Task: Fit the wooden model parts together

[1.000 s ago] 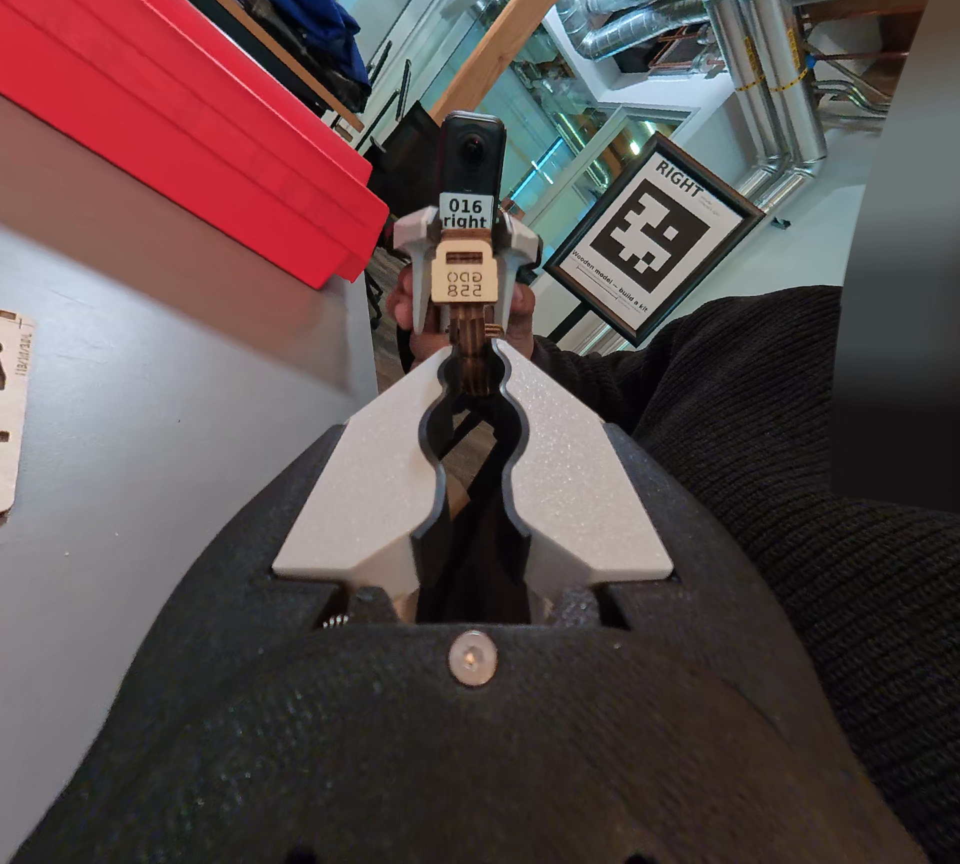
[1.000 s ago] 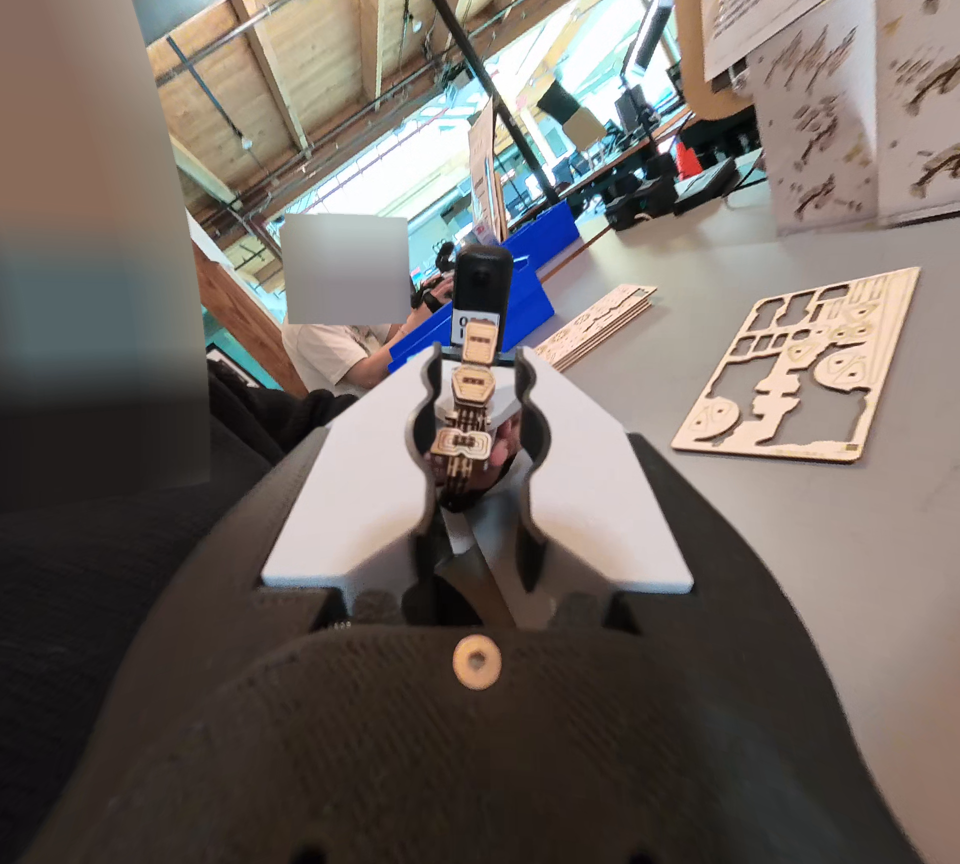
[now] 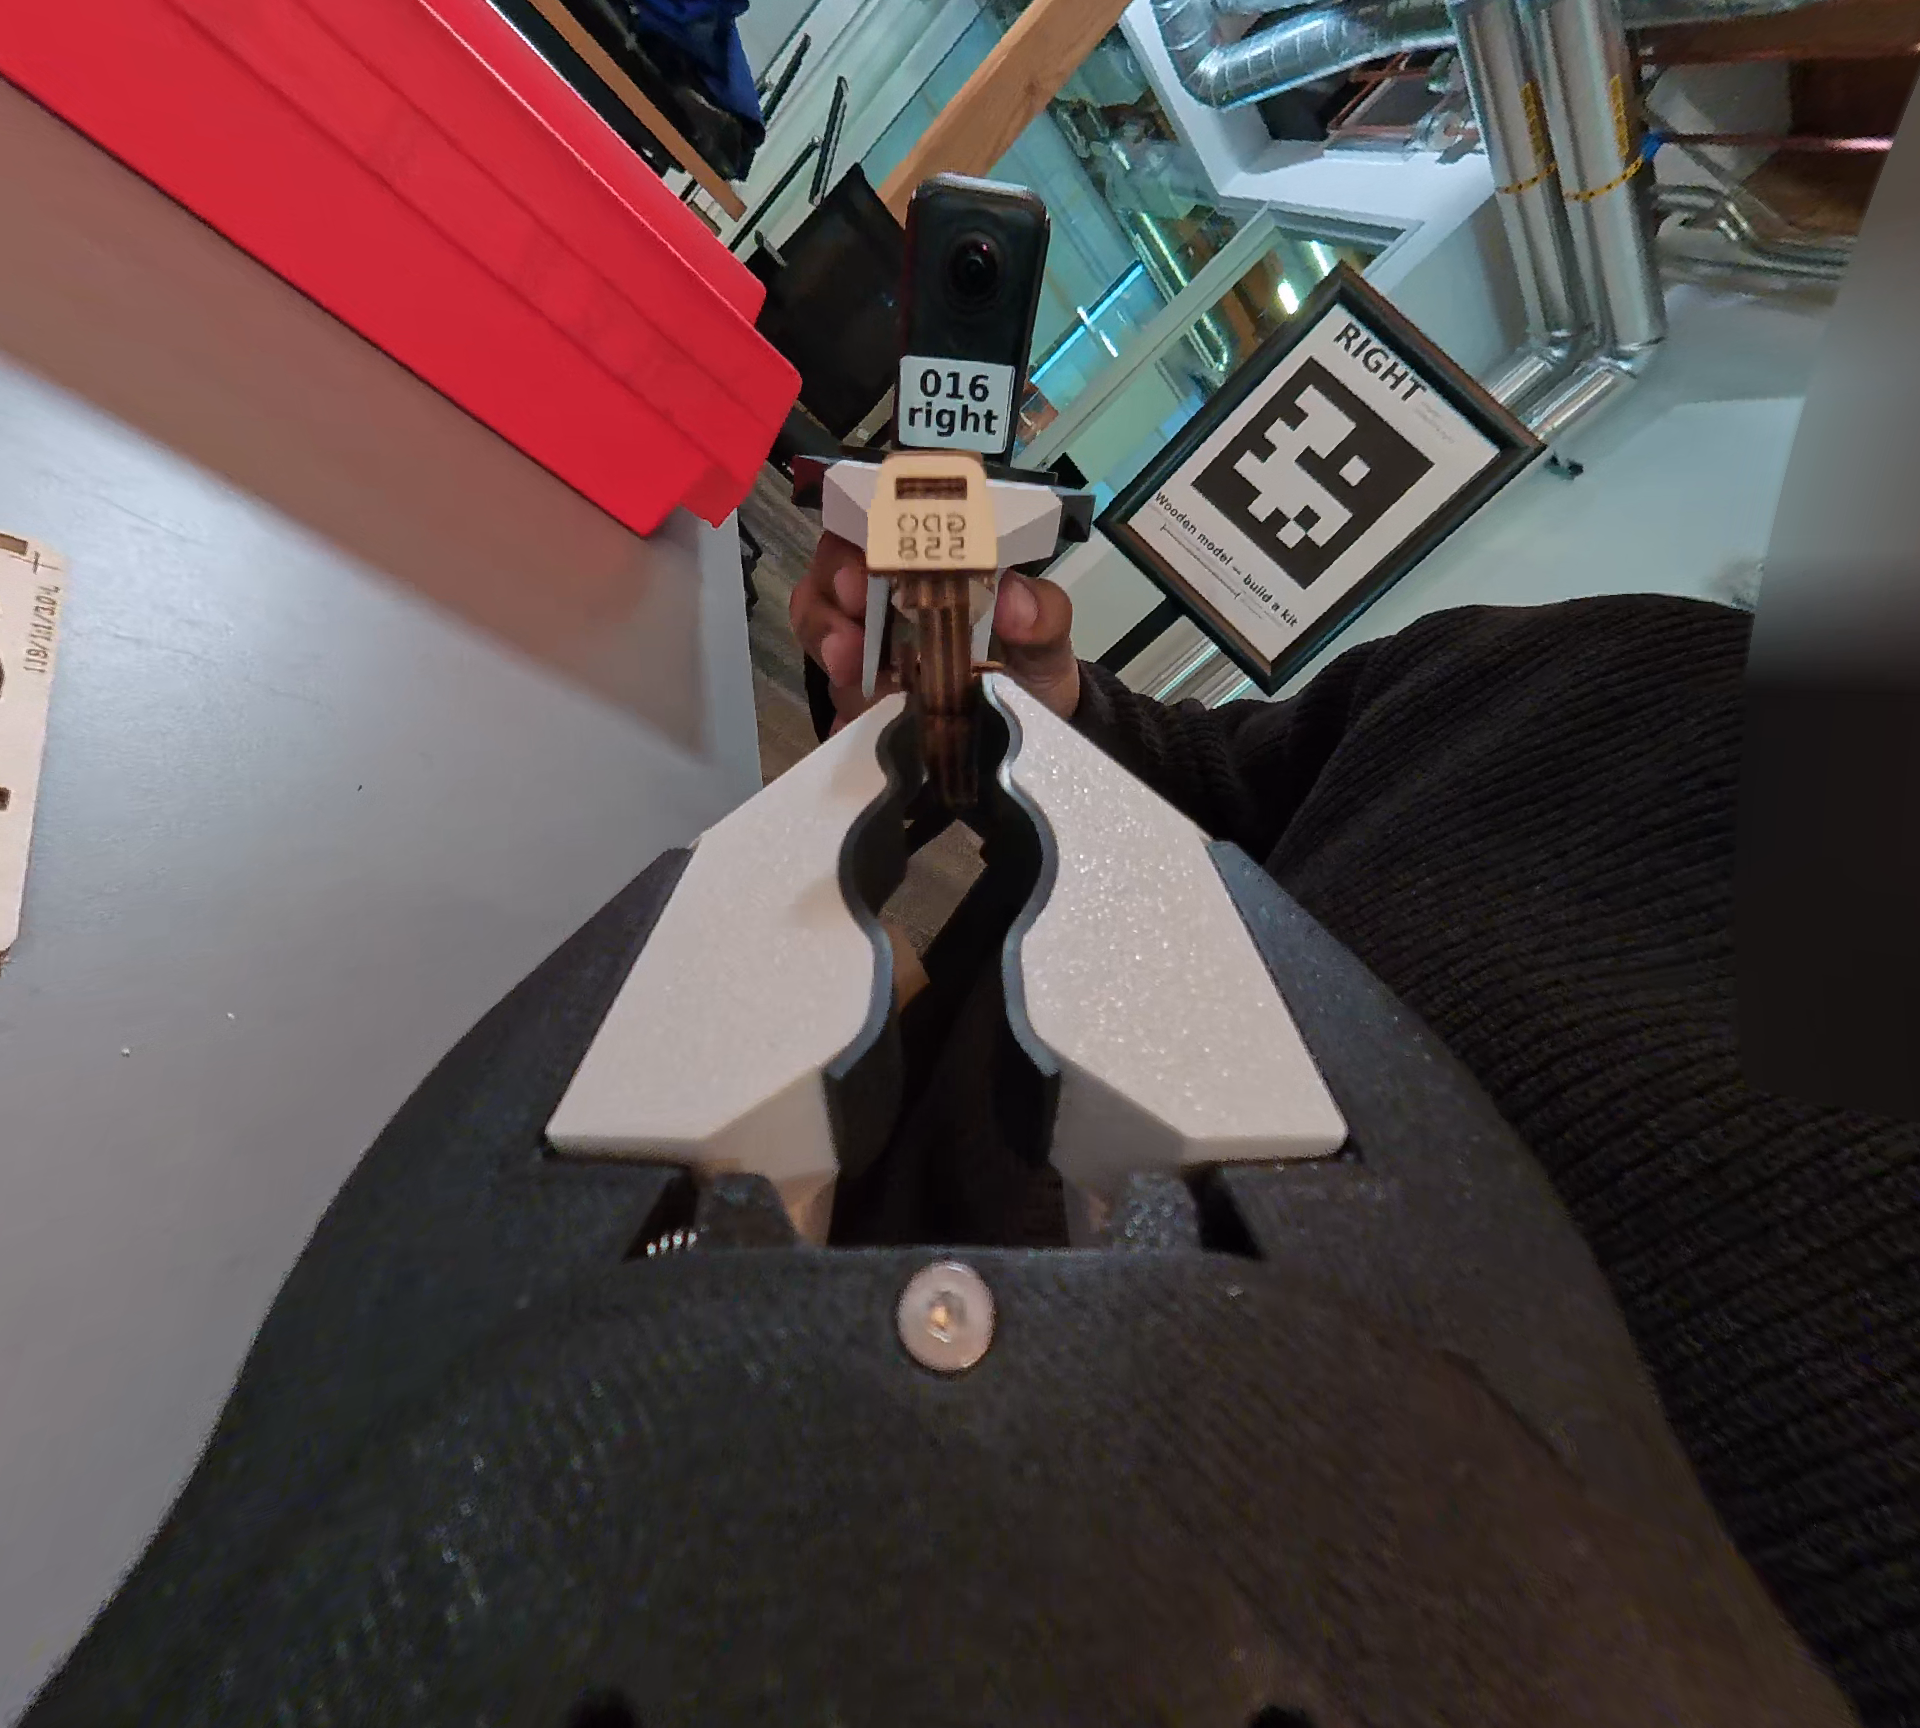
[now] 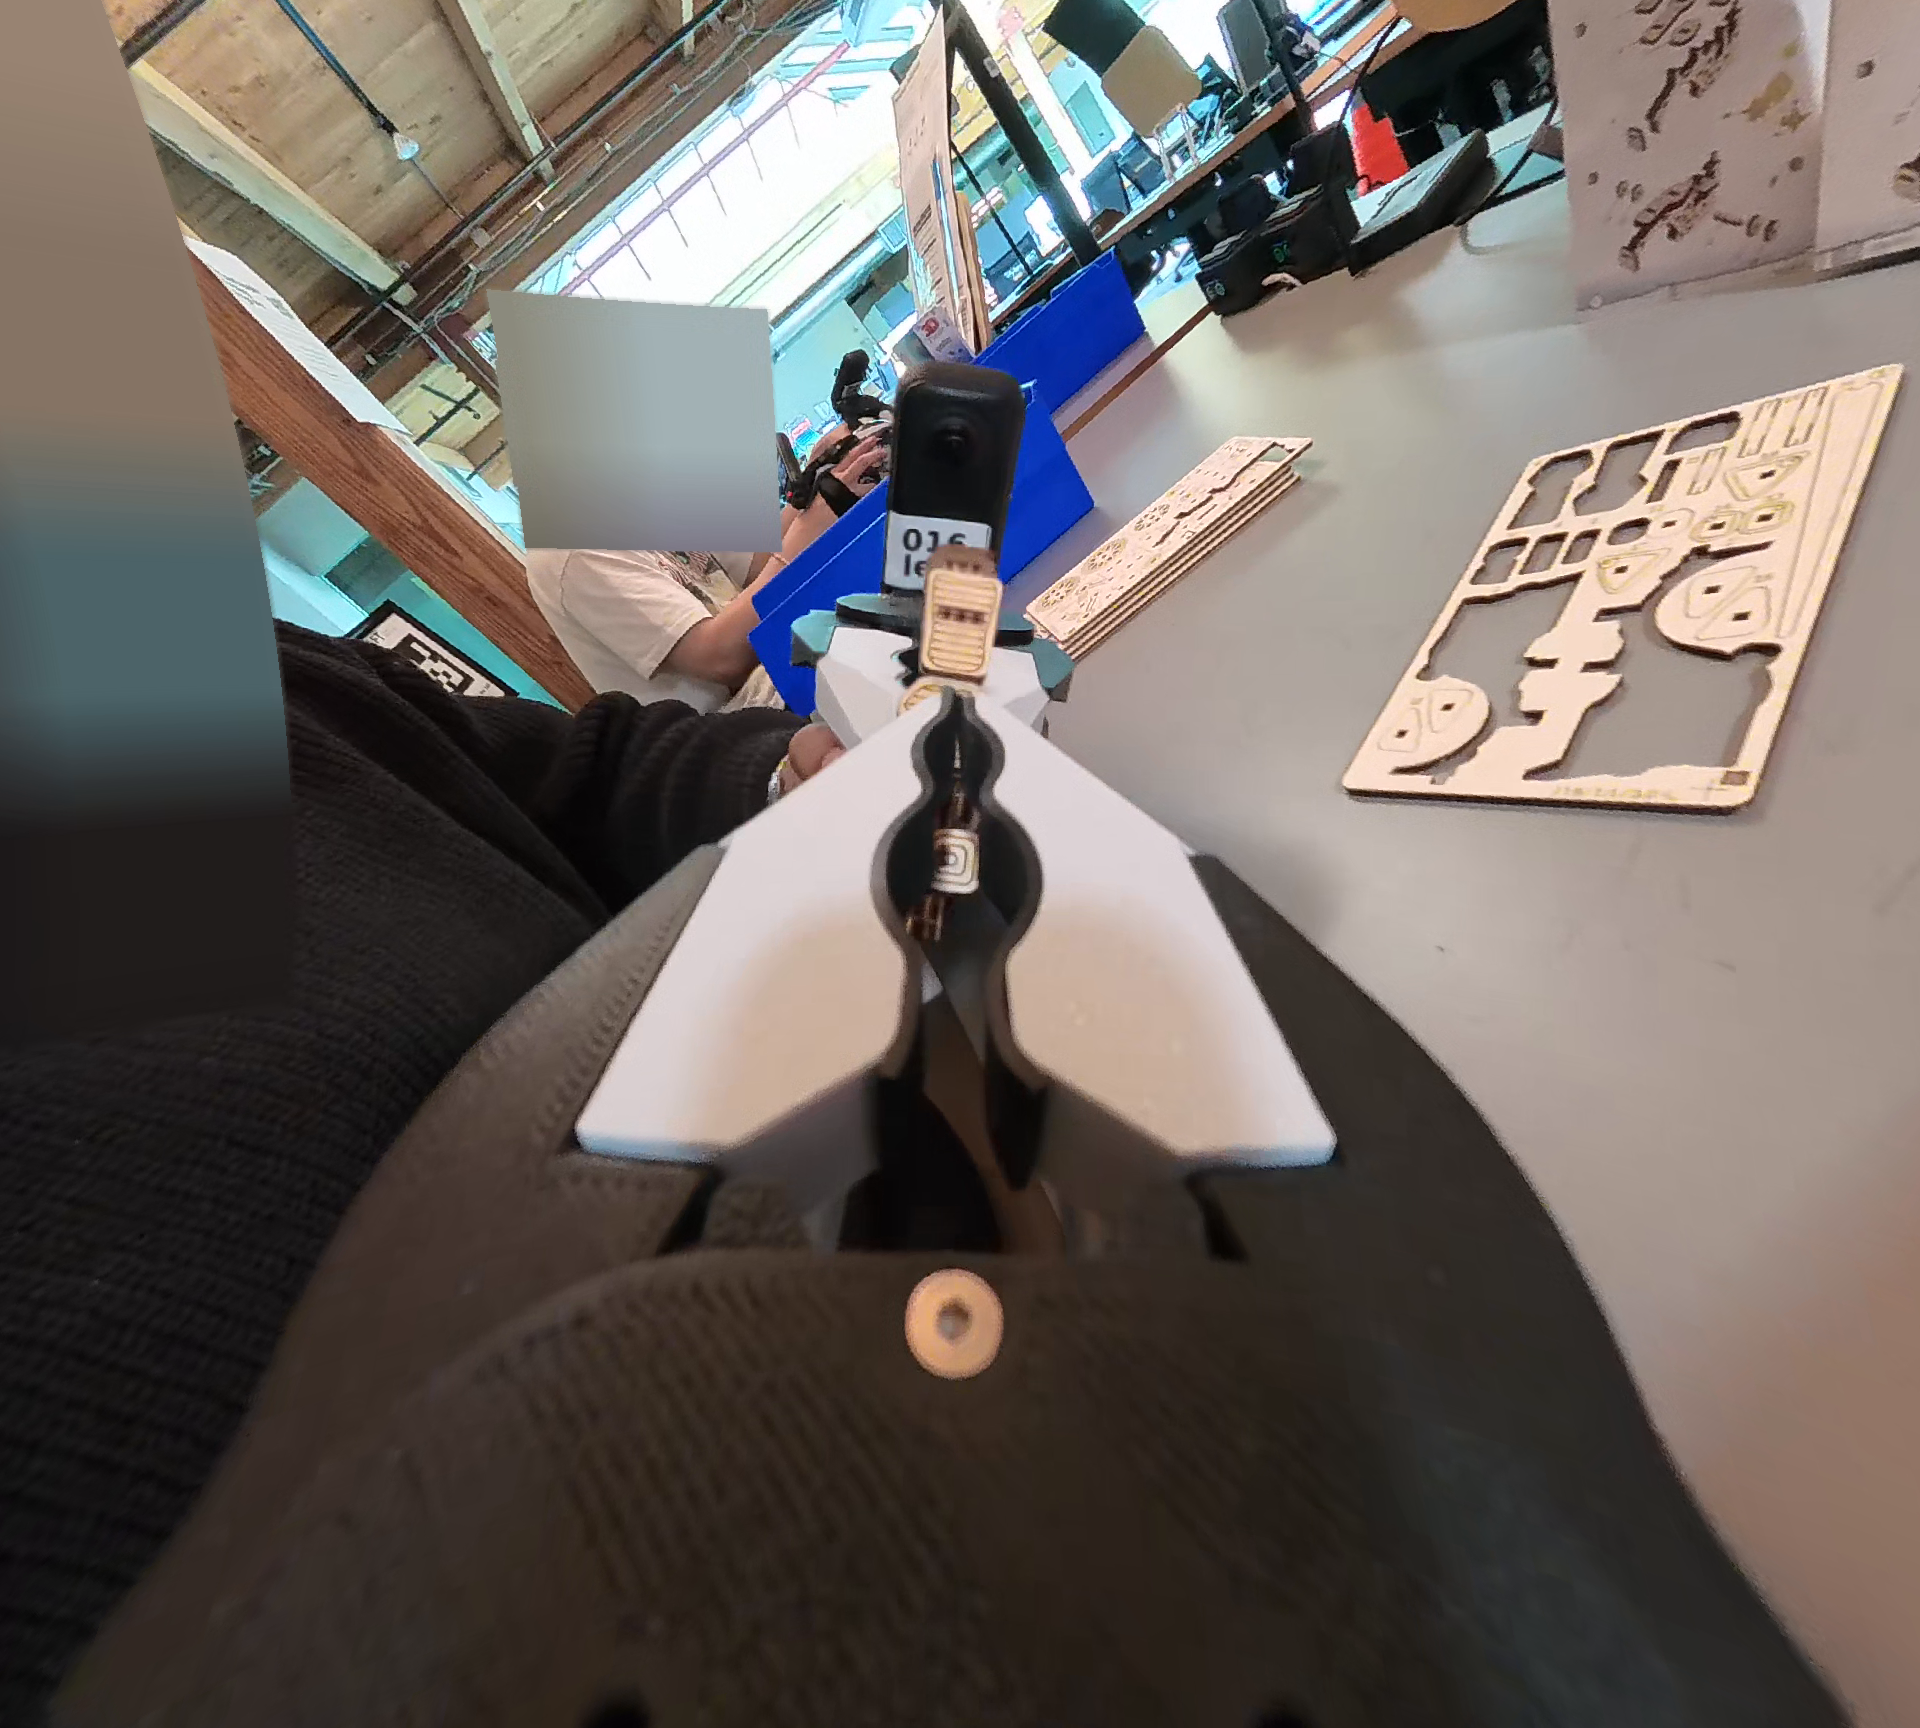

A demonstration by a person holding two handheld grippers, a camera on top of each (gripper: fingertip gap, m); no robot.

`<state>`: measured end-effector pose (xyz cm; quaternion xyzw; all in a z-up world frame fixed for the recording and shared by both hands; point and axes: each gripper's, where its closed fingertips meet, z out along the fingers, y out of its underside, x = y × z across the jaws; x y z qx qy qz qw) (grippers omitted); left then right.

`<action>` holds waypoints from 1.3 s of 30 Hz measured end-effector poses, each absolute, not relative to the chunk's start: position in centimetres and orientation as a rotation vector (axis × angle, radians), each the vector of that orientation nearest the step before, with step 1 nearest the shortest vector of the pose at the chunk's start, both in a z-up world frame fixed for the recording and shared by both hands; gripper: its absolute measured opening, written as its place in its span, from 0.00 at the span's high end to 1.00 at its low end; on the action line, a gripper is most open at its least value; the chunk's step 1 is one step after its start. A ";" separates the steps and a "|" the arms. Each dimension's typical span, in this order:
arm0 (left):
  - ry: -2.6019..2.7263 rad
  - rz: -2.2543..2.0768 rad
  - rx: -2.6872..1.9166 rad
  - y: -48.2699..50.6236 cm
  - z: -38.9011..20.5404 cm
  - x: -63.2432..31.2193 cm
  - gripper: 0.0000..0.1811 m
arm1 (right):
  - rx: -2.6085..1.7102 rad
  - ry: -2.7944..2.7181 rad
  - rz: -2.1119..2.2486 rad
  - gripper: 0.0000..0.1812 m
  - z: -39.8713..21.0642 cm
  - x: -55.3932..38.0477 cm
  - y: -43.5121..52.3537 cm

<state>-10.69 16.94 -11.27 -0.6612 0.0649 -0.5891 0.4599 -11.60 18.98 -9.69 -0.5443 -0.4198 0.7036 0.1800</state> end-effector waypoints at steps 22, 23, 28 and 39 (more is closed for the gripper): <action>0.096 -1.473 -1.586 17.3 -11.0 -11.2 0.93 | -1.576 -1.115 2.048 1.00 -9.7 -11.6 19.5; 0.091 -1.471 -1.587 17.4 -11.1 -11.2 0.93 | -1.577 -1.114 2.050 1.00 -9.7 -11.6 19.5; 0.071 -1.451 -1.596 17.7 -11.3 -11.4 0.95 | -1.586 -1.106 2.053 1.00 -9.8 -11.7 19.5; 0.127 -1.347 -1.591 17.6 -11.1 -11.7 0.96 | -1.606 -1.102 2.054 1.00 -10.1 -11.8 19.5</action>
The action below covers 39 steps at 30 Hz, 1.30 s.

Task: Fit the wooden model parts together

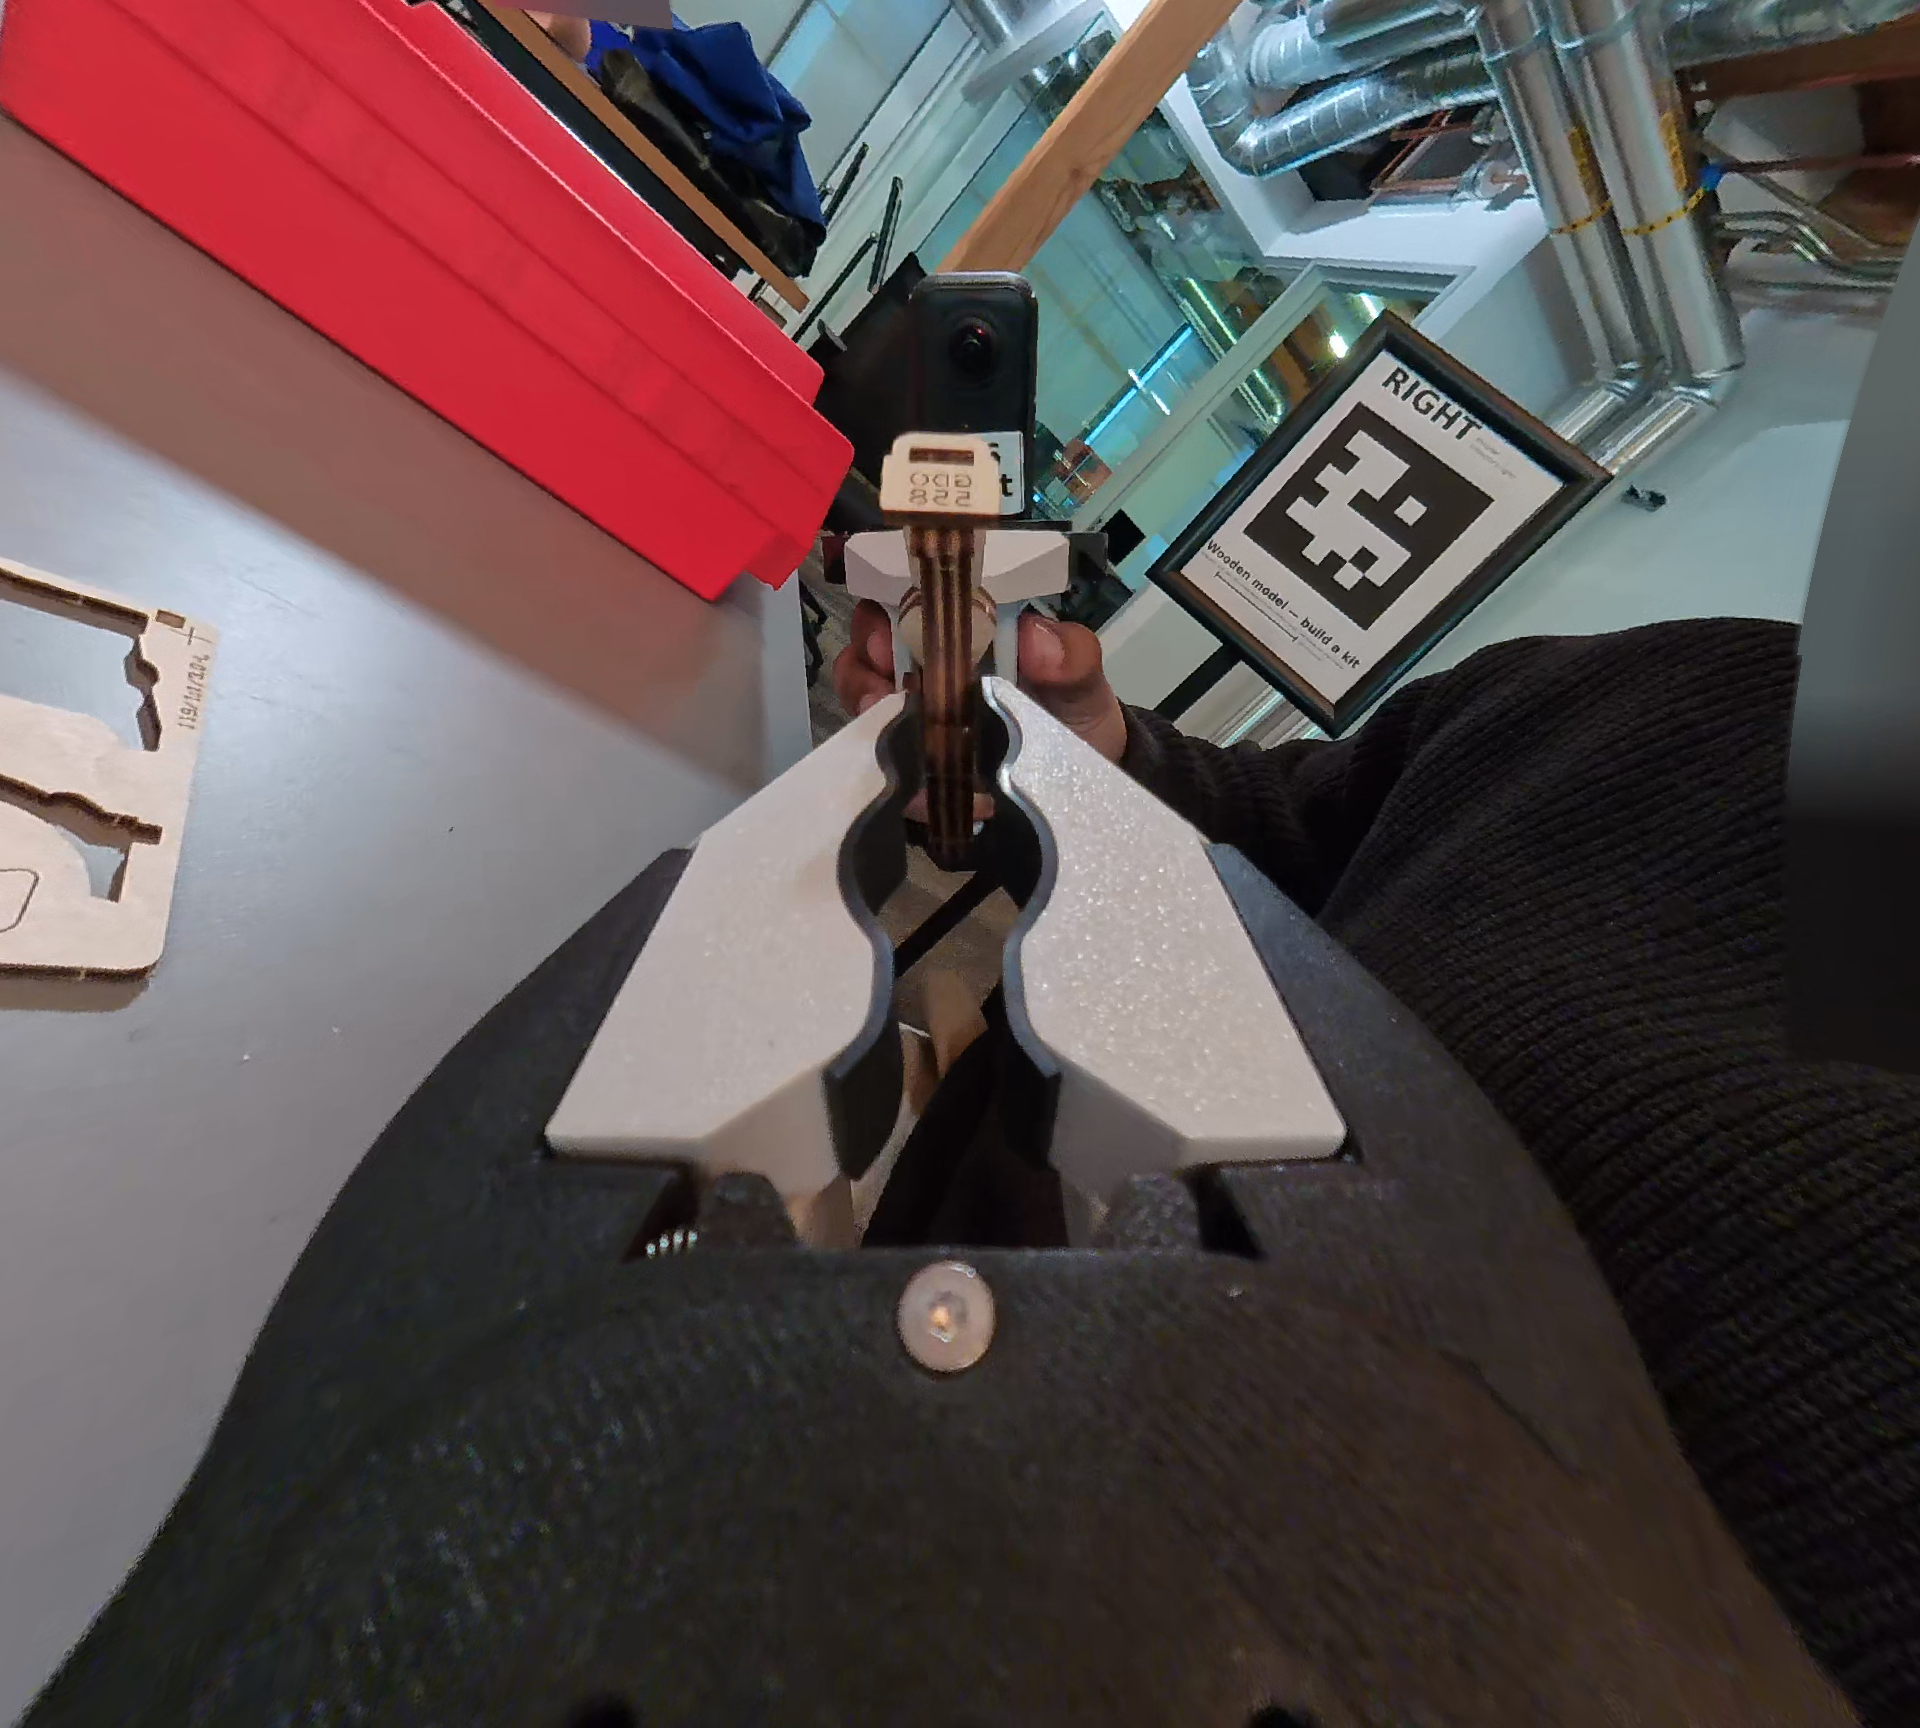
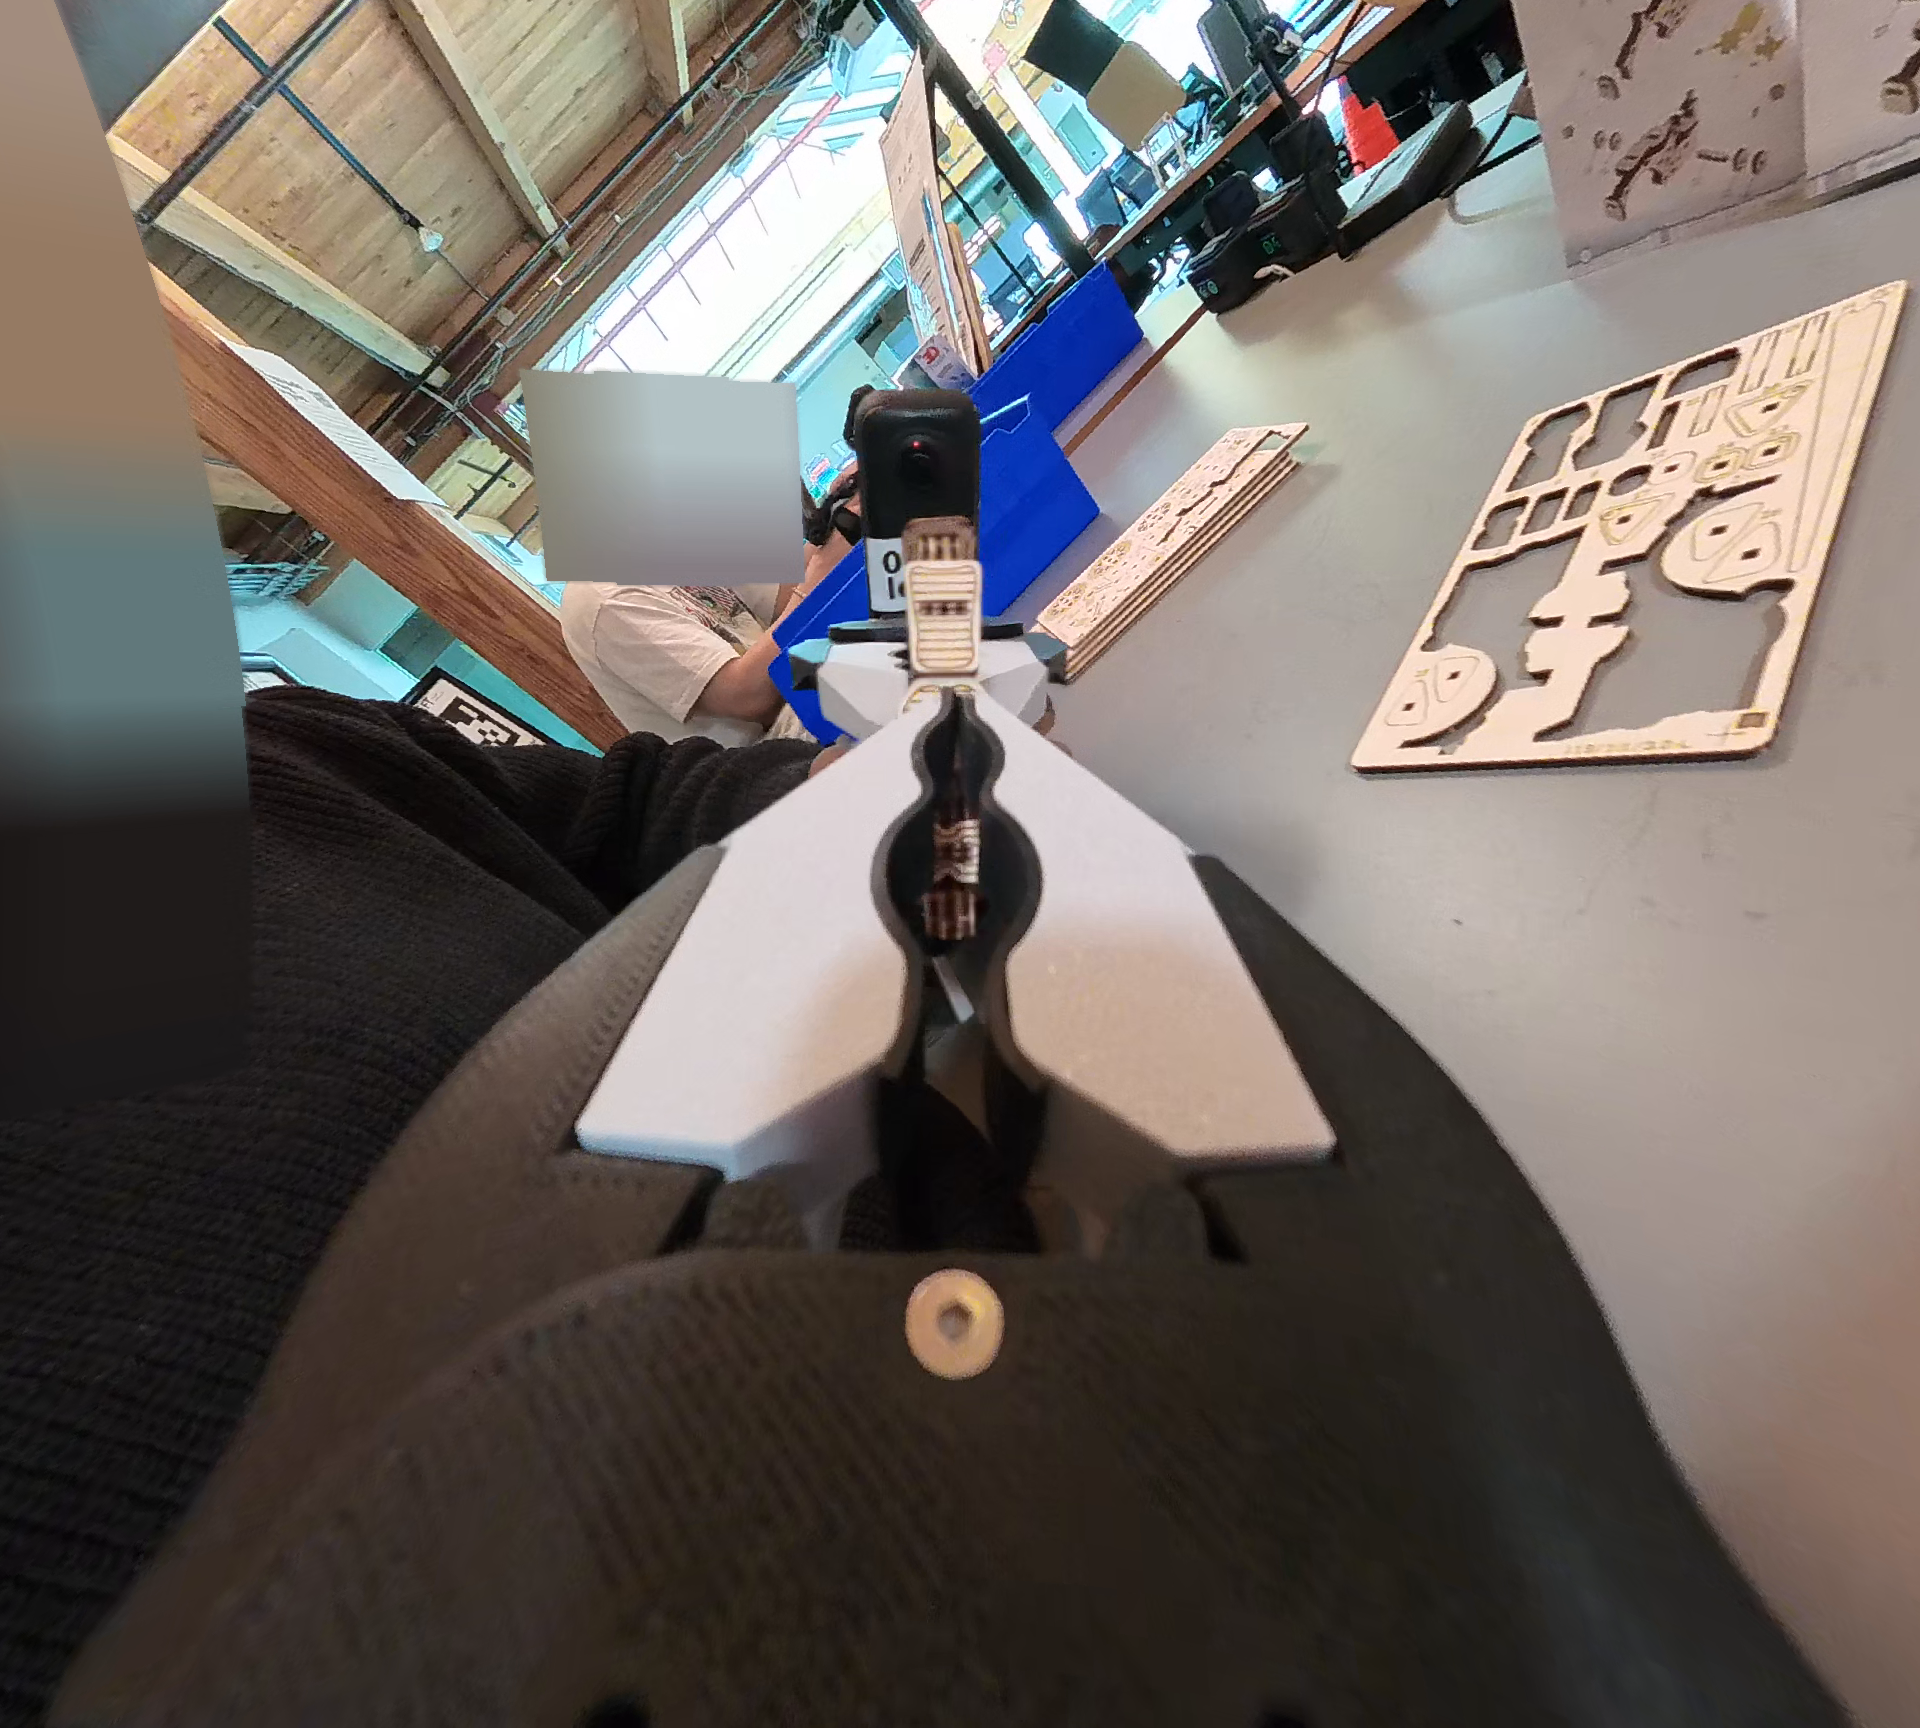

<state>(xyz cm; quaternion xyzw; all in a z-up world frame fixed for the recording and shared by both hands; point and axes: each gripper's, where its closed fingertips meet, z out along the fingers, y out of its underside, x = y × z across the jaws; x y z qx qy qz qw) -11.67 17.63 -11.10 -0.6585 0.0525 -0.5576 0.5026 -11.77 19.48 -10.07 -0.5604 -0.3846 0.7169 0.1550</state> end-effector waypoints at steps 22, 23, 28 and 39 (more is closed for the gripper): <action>0.131 -1.370 -1.576 17.5 -10.8 -11.8 0.96 | -1.574 -1.138 2.054 0.98 -9.9 -11.7 18.9; 0.126 -1.377 -1.575 17.5 -10.8 -11.8 0.97 | -1.564 -1.129 2.056 0.97 -9.7 -11.7 19.1; 0.109 -1.407 -1.583 17.5 -10.9 -11.9 0.97 | -1.480 -1.098 2.026 0.98 -8.3 -11.1 19.9; 0.151 -1.361 -1.583 17.2 -10.3 -11.8 0.96 | -1.538 -1.163 1.954 1.00 -9.1 -11.0 20.3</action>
